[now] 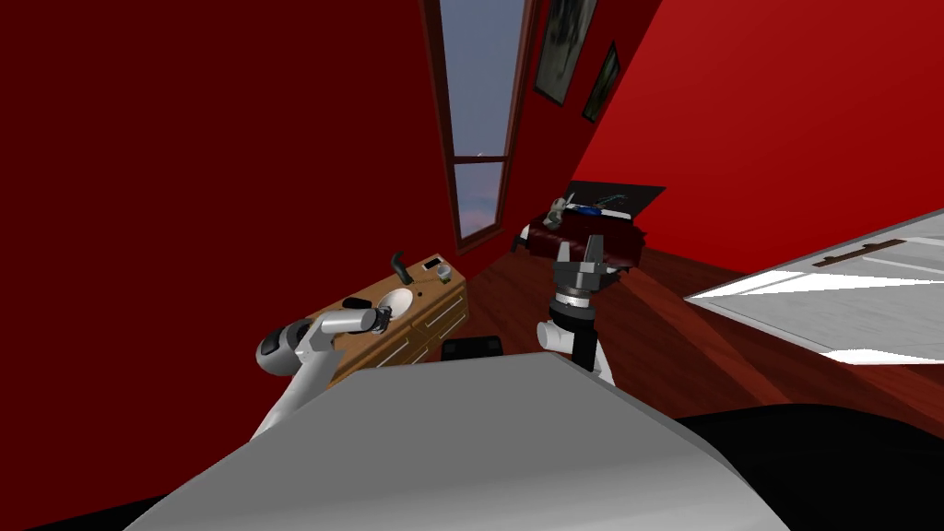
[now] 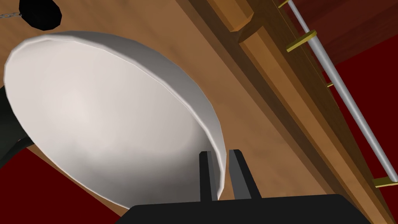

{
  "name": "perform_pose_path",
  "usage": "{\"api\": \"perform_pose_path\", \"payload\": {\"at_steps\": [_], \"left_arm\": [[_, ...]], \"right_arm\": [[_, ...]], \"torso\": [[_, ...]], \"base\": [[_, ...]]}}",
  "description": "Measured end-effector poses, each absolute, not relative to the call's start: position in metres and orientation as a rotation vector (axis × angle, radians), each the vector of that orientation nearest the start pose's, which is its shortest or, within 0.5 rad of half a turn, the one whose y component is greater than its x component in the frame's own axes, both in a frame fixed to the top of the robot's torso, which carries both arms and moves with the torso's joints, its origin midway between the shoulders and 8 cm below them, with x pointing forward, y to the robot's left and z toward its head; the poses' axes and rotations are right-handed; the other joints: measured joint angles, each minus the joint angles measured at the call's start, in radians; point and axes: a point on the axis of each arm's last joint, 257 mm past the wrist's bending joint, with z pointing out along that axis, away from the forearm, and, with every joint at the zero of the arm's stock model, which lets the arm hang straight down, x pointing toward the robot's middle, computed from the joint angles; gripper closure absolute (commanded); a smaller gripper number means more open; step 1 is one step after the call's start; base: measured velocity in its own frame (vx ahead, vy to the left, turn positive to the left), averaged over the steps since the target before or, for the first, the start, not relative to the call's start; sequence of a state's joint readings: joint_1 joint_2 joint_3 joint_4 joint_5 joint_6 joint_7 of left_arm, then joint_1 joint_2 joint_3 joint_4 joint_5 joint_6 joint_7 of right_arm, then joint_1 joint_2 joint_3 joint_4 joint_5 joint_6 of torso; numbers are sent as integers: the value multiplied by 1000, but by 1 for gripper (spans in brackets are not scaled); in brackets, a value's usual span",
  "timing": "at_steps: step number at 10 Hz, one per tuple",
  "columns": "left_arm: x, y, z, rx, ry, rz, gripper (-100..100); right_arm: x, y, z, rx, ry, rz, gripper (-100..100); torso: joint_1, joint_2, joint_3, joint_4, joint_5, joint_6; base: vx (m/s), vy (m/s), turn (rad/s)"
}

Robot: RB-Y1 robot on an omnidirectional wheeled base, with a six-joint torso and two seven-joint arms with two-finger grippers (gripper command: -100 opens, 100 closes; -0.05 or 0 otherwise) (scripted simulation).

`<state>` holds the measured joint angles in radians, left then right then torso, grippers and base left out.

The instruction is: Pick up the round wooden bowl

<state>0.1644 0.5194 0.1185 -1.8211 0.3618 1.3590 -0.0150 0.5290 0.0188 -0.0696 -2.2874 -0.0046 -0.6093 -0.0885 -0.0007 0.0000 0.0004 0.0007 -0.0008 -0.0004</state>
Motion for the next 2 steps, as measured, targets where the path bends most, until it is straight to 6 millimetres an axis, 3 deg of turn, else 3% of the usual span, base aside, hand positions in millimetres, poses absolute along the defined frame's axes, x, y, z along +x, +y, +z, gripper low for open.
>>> {"api": "perform_pose_path", "payload": {"at_steps": [1, 2], "left_arm": [[324, 431, -389, -1969, 1957, -142, 100], [324, 430, -389, -1970, 1958, -141, 0]], "right_arm": [[316, -302, 40, 615, 510, 1327, 0], [316, -302, 40, 615, 510, 1327, 0]], "torso": [[0, 0, 0, 0, 0, 0], [0, 0, 0, 0, 0, 0]], "base": [[0, 0, 0], [0, 0, 0]]}}
